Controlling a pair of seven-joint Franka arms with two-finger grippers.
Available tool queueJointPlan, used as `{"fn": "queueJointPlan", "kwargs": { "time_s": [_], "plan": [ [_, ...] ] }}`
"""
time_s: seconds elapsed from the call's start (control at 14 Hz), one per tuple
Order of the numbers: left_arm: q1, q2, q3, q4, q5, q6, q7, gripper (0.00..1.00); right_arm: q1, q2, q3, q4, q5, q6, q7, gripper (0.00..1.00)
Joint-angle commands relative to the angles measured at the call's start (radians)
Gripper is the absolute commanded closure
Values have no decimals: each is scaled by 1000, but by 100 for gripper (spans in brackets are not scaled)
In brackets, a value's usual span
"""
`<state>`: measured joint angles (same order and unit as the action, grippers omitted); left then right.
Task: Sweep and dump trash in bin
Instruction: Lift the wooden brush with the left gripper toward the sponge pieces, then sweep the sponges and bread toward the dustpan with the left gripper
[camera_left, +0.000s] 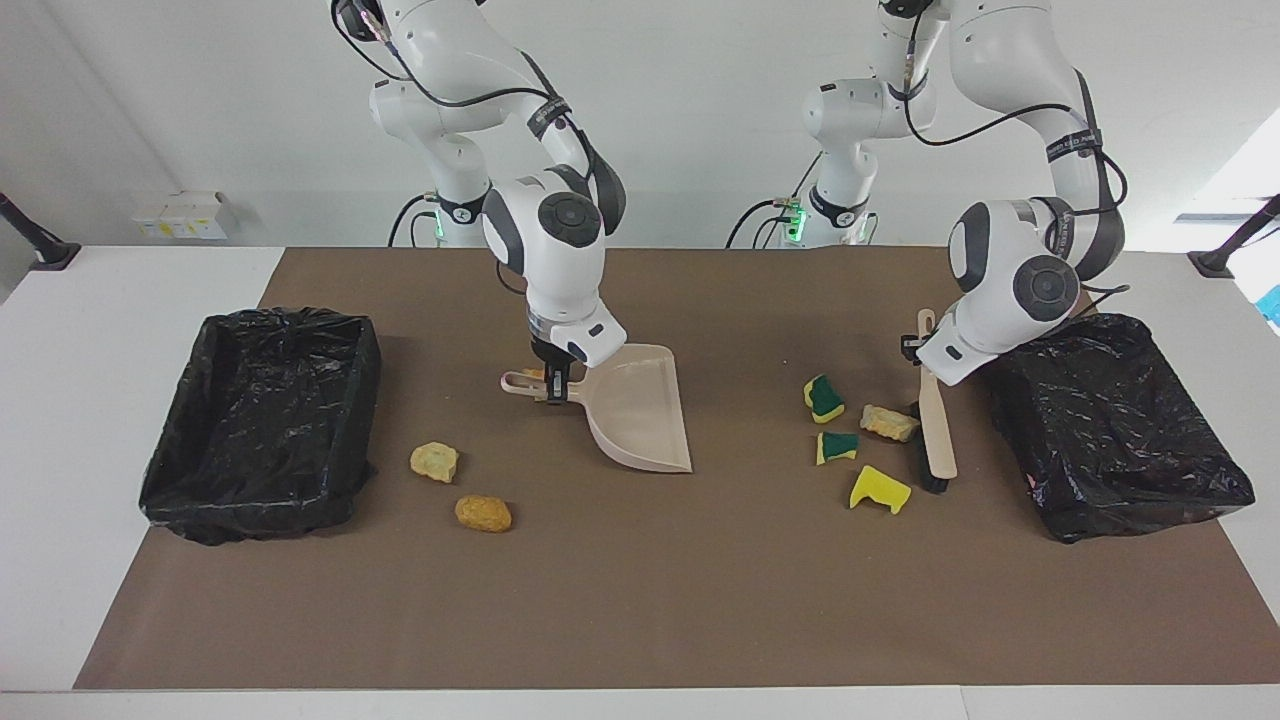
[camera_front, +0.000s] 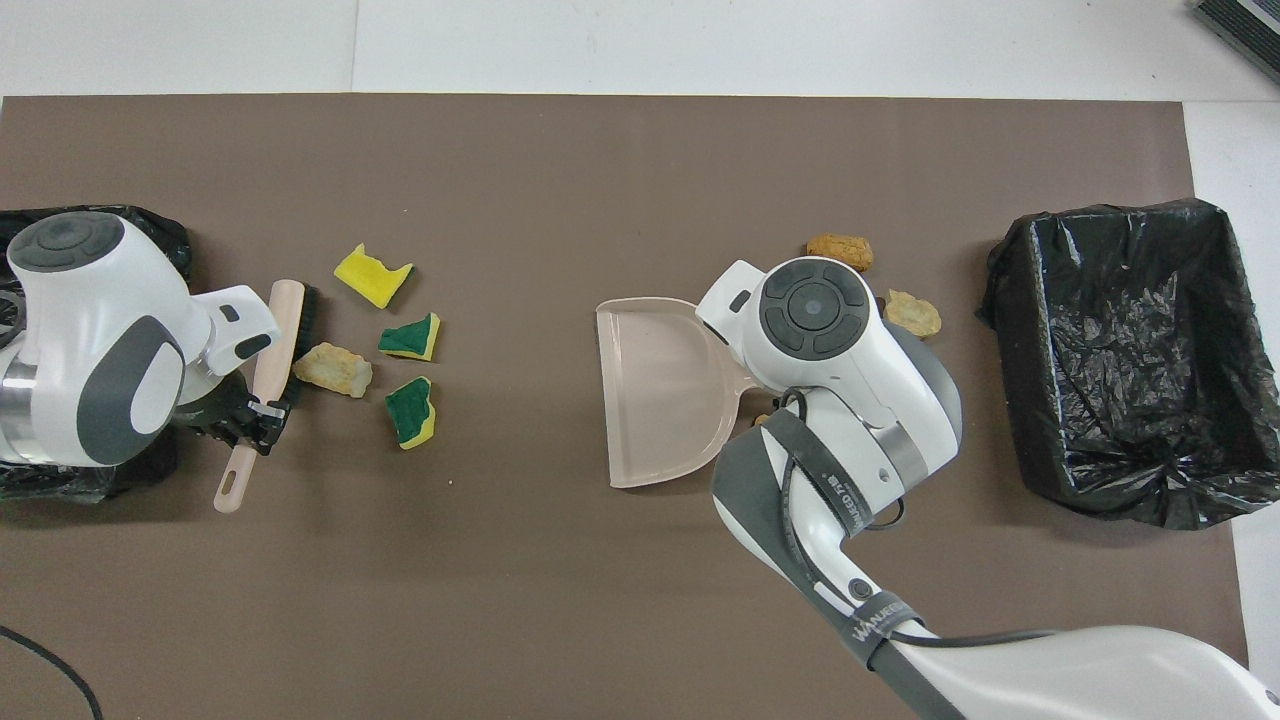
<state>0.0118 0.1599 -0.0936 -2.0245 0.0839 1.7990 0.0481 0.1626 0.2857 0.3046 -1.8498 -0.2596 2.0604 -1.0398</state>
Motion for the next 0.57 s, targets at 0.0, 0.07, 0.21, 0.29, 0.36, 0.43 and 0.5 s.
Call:
{"fn": "queueJointPlan", "kwargs": {
  "time_s": [0.0,0.07,0.21,0.29,0.36,0.43,0.5],
  "plan": [
    [-93,-74,0,-86,-52,14,-66,100,-8,3,8,-17,-18,38,-14,100],
    [-130,-76,-2,-86,-68,8,-124,100,-8,3,8,-17,-18,41,-14,100],
    [-215,-83,0,-86,-153,5,-201,100,-8,3,8,-17,-18,43,-12,100],
    [-254,-86,-2,-86,-192,5,-241,100,-6,7,8,-17,-18,43,0,100],
    [-307,-89,-2,-86,-219,7,-295,100,-5,10,8,-17,-18,46,18,100],
    [-344,-89,-2,-83,-242,14,-344,100,-3,13,8,-17,-18,55,26,100],
    [-381,-89,-2,-77,-265,22,-382,100,-5,16,8,-17,-18,56,26,100]
  ]
}}
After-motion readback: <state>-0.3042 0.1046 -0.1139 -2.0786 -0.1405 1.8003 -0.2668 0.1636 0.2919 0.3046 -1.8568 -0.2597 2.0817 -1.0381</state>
